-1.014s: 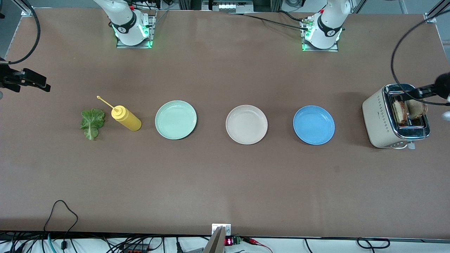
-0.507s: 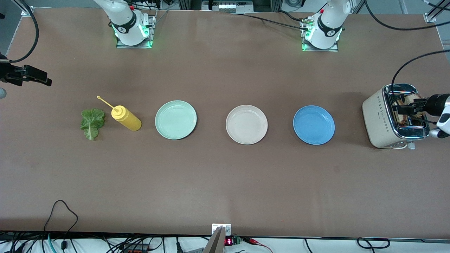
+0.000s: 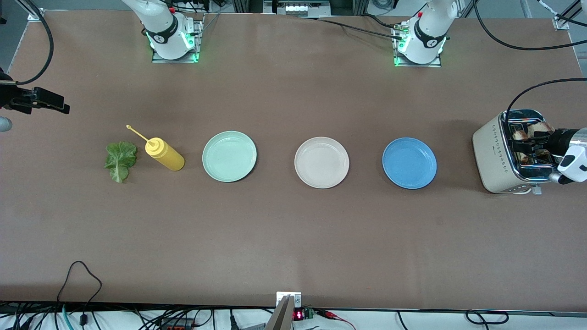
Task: Make sandwich in beige plate with both arms
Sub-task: 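Reach the left gripper down to a bread slice in the toaster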
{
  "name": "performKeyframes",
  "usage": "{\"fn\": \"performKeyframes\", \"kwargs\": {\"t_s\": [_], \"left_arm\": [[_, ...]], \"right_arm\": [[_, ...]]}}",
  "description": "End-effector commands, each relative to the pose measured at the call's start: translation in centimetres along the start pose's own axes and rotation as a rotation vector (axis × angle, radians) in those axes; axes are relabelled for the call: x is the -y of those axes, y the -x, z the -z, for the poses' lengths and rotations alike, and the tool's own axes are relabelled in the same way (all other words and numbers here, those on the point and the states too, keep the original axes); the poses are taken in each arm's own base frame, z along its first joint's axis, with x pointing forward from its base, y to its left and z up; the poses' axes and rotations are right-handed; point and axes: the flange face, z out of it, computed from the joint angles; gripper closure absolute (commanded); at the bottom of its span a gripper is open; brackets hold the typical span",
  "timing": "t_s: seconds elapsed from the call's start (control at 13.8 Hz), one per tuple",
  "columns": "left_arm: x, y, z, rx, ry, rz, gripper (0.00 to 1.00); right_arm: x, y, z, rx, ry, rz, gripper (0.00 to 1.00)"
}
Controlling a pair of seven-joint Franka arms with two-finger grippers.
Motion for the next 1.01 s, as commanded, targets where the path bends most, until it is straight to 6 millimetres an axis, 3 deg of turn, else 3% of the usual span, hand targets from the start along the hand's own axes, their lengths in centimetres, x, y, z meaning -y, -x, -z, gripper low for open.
{"fn": "performKeyframes", "kwargs": {"t_s": [0.0, 0.29, 0.51, 0.72, 0.94], "left_arm": [[0.3, -0.5, 0.2, 0.004, -0.014, -0.017, 0.39], [0.9, -1.2, -0.1, -0.014, -0.024, -0.009, 0.39], [1.1, -1.3, 0.0, -0.02, -0.046, -0.006, 0.48], [1.0, -1.3, -0.1, -0.019, -0.046, -0.006, 0.7], [1.1, -1.6, -0.5, -0.011, -0.046, -0.01, 0.93]], "right_arm": [[0.0, 0.5, 0.6, 0.004, -0.001, 0.0, 0.0], [0.0, 1.1, 0.8, 0.022, 0.009, 0.0, 0.0], [-0.7, 1.4, 0.8, 0.038, 0.043, -0.008, 0.0], [-1.8, 1.6, 0.2, 0.07, 0.023, -0.02, 0.0], [-1.5, 0.7, -0.3, 0.055, 0.024, -0.028, 0.0]]}}
